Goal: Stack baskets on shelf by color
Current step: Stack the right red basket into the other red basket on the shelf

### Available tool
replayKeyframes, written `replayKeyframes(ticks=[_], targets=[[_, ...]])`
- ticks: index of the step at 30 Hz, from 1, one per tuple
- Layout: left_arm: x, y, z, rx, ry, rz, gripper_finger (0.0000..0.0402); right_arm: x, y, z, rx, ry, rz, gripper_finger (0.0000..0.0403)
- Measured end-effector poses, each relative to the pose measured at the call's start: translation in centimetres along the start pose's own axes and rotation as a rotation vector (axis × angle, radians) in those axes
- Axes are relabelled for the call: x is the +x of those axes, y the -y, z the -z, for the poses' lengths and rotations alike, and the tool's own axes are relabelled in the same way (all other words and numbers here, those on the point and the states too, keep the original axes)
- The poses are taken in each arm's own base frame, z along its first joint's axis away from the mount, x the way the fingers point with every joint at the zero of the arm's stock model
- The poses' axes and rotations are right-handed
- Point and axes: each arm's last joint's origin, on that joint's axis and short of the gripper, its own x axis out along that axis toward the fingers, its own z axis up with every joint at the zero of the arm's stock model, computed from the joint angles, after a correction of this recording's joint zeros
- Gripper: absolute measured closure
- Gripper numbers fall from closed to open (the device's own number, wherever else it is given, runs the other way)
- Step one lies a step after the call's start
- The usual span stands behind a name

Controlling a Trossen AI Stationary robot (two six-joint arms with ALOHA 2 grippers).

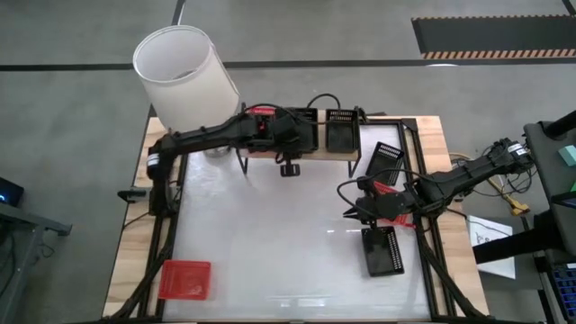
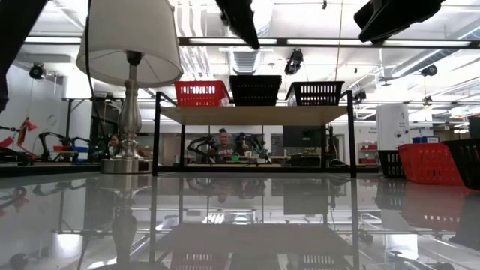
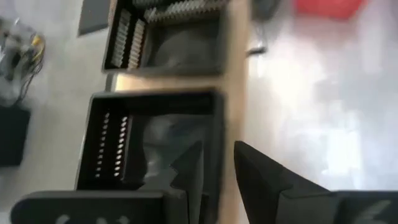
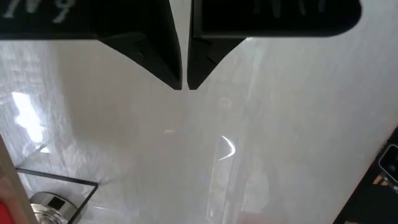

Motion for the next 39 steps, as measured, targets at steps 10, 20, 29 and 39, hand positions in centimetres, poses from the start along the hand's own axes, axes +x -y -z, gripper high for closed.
replayKeyframes(ticks=[10,20,29,39], targets=[[-4.6,5.9,0.5,0.088,0.146,0.236,0.0327,0.1,0.0,0.1,-0.001,-0.002,0.0,0.0385],[-7.0,11.8,4.4,0.177,0.318,0.324,0.0327,0.1,0.1,-0.3,0.085,0.036,0.052,0.0385],[-9.6,12.7,9.4,0.111,0.532,0.352,0.0326,1.6,0.0,0.1,0.455,0.01,0.134,0.0385],[-10.5,11.7,14.0,0.092,0.716,0.296,0.0326,3.0,-0.4,1.5,0.825,-0.351,0.309,0.0385]])
